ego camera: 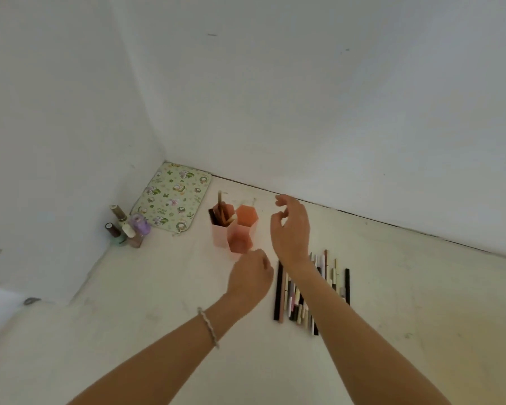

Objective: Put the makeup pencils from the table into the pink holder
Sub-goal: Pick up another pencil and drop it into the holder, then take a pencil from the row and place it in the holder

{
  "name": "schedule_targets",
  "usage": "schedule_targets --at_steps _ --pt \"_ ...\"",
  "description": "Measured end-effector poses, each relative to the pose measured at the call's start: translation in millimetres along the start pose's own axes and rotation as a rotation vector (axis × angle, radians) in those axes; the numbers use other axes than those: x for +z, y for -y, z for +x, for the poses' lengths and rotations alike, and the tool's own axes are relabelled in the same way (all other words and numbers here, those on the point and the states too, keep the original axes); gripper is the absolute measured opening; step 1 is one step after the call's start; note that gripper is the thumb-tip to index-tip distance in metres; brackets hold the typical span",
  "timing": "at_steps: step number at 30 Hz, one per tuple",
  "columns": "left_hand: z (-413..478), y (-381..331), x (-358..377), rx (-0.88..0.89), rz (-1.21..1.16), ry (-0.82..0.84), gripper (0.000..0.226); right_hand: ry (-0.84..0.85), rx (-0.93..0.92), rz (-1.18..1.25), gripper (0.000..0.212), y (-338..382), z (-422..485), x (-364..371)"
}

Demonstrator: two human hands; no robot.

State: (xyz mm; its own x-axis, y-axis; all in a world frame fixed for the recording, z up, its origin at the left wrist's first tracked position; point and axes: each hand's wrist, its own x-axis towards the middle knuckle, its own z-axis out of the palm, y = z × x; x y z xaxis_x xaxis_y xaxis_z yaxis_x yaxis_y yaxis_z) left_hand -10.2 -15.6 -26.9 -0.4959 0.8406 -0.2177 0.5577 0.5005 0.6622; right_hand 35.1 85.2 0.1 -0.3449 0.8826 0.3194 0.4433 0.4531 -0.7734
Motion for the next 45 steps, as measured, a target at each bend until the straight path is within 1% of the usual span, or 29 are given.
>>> schedule_targets --at_steps 1,3,7,10,12,15,17,19,21,22,24,25,27,29,30,32,34,36,38,40,42,43,45 --pt "2.5 -5.0 12.5 -0.050 0.038 0.054 0.009 -0.003 0.057 -0.003 0.037 -7.1 2.8 -9.1" --pt "7.9 -11.2 33.2 -0.122 0.075 0.110 0.016 0.003 0.130 -0.019 0.037 -18.8 5.6 -23.8" --pt "14.3 -20.5 58.3 -0.212 0.154 0.101 0.021 0.024 0.212 -0.039 0.034 -41.3 -0.8 -45.8" --pt "18.0 -21.6 64.0 -0.281 0.135 0.085 0.019 0.046 0.242 -0.038 0.031 -50.1 -7.7 -49.3" --pt "20.9 -21.4 64.2 -0.326 0.102 0.106 0.017 0.067 0.266 -0.048 0.029 -53.6 -10.9 -46.6" --pt "25.6 -21.1 52.9 -0.350 -0.020 0.085 0.019 0.115 0.297 -0.109 0.025 -58.2 -12.3 -39.3" --pt "30.4 -21.6 35.5 -0.274 -0.149 -0.008 0.021 0.203 0.307 -0.230 0.019 -61.7 -11.4 -32.8" --pt "34.8 -23.1 10.7 -0.155 -0.284 -0.141 0.019 0.400 0.305 -0.440 0.014 -62.7 -13.1 -23.9" --pt "37.6 -24.9 -14.0 -0.043 -0.357 -0.278 0.025 0.561 0.270 -0.650 0.017 -62.1 -20.3 -13.9" --pt "38.1 -24.7 -23.5 0.007 -0.371 -0.316 0.032 0.597 0.236 -0.721 0.018 -62.1 -24.7 -9.0" --pt "35.3 -25.1 -35.5 0.066 -0.437 -0.305 0.050 0.619 0.169 -0.809 0.015 -63.5 -34.0 -1.6" --pt "33.1 -25.1 -39.9 0.082 -0.472 -0.296 0.055 0.630 0.145 -0.835 0.014 -62.5 -37.3 2.3" --pt "28.3 -26.2 -43.7 0.107 -0.495 -0.321 0.050 0.648 0.156 -0.845 0.015 -61.7 -41.6 7.0" --pt "26.0 -24.8 -52.4 0.131 -0.511 -0.411 0.042 0.619 0.248 -0.726 0.021 -57.5 -39.9 7.7" --pt "26.9 -22.9 -61.3 0.149 -0.522 -0.492 0.040 0.587 0.306 -0.638 0.023 -53.7 -35.1 6.4" --pt "32.9 -14.5 -84.7 0.191 -0.544 -0.683 0.040 0.486 0.411 -0.456 0.017 -44.1 -17.7 -2.9" --pt "41.2 -2.4 -106.8 0.219 -0.527 -0.826 0.040 0.338 0.443 -0.271 0.014 -31.5 3.1 -16.7" --pt "47.1 9.8 -115.6 0.218 -0.453 -0.865 0.041 0.171 0.389 -0.069 0.009 -17.2 20.2 -26.8" --pt "48.7 19.3 -110.8 0.215 -0.366 -0.794 0.040 0.037 0.293 0.078 0.011 -0.9 30.2 -30.6" --pt "47.2 30.3 -98.3 0.219 -0.158 -0.722 0.033 -0.060 0.204 0.169 0.015 14.7 34.9 -29.3" --pt "44.2 41.2 -90.0 0.203 0.069 -0.737 0.021 -0.119 0.125 0.228 0.012 28.3 36.4 -25.0" --pt "42.4 45.7 -89.5 0.185 0.106 -0.774 0.018 -0.133 0.092 0.260 0.010 34.5 36.3 -22.0" --pt "39.5 50.3 -95.4 0.171 0.052 -0.865 0.022 -0.135 0.030 0.315 0.008 44.8 35.0 -14.4"
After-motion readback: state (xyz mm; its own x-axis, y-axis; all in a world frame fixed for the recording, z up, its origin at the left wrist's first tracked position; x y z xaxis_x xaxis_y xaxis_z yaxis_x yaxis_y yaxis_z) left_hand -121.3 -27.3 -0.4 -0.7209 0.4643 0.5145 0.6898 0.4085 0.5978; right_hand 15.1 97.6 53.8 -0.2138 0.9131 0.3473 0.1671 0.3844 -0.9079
